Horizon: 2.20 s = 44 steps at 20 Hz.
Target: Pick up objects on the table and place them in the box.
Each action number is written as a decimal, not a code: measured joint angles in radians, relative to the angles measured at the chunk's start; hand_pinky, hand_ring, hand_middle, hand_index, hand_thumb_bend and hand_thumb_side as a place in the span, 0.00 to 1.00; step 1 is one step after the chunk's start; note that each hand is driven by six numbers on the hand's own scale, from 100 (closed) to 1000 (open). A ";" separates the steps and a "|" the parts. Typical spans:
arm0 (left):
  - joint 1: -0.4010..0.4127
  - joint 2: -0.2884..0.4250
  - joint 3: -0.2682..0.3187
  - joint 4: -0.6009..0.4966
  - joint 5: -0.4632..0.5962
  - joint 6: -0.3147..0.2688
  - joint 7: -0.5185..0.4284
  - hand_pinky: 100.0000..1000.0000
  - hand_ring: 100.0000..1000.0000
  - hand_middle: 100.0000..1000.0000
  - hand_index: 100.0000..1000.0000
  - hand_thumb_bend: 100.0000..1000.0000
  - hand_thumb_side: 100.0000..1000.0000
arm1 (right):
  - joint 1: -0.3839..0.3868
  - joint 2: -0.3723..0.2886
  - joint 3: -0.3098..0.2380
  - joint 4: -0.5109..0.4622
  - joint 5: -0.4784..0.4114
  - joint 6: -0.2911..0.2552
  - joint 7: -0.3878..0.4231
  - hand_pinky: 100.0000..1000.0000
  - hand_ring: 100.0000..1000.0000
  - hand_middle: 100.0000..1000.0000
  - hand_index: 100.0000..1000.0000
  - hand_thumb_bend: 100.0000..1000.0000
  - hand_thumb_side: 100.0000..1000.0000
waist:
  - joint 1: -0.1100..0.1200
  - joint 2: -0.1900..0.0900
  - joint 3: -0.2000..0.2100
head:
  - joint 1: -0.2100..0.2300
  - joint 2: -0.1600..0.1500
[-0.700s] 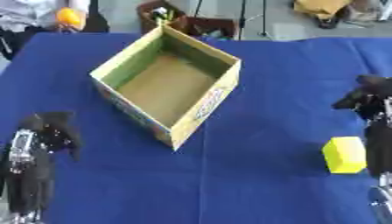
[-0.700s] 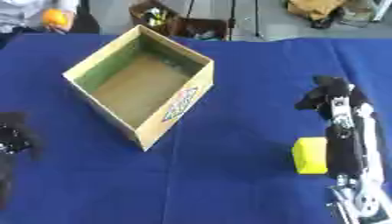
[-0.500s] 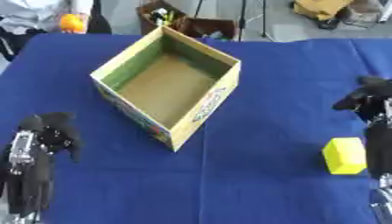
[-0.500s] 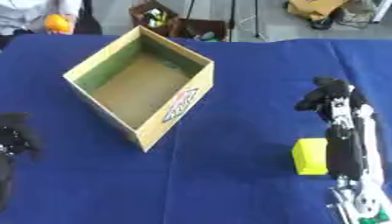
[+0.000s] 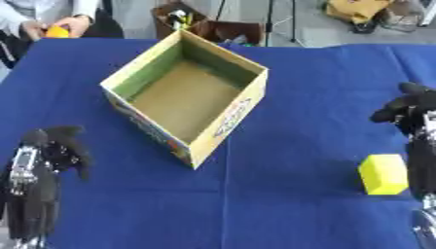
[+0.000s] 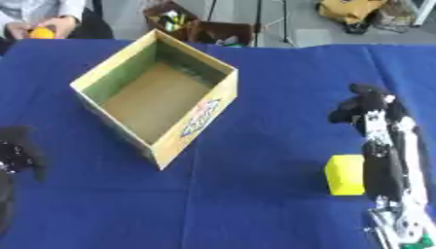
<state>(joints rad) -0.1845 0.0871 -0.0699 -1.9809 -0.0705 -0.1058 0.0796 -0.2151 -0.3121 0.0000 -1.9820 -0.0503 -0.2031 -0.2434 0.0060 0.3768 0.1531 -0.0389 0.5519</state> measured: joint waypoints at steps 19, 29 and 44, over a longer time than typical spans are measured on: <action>0.007 0.010 0.000 0.000 -0.009 0.002 -0.002 0.15 0.32 0.33 0.62 0.00 0.99 | 0.154 -0.269 -0.069 0.000 0.213 -0.052 0.164 0.66 0.71 0.70 0.88 0.00 0.57 | -0.022 -0.001 0.001 | 0.000 0.000; 0.008 0.010 0.000 0.000 -0.009 0.003 -0.003 0.15 0.32 0.33 0.62 0.00 1.00 | 0.153 -0.461 -0.112 0.000 0.335 -0.044 0.286 0.70 0.75 0.76 0.92 0.00 0.77 | -0.011 -0.002 0.002 | -0.013 0.000; 0.009 0.010 -0.001 0.000 -0.008 0.000 -0.009 0.15 0.32 0.33 0.62 0.00 1.00 | 0.119 -0.707 -0.074 -0.003 0.525 -0.057 0.476 0.73 0.79 0.80 0.97 0.16 0.76 | -0.006 -0.002 0.005 | -0.026 -0.004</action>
<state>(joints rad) -0.1753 0.0969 -0.0705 -1.9809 -0.0788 -0.1054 0.0706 -0.0966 -1.0194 -0.0743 -1.9848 0.4752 -0.2604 0.2330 -0.0002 0.3752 0.1584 -0.0654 0.5475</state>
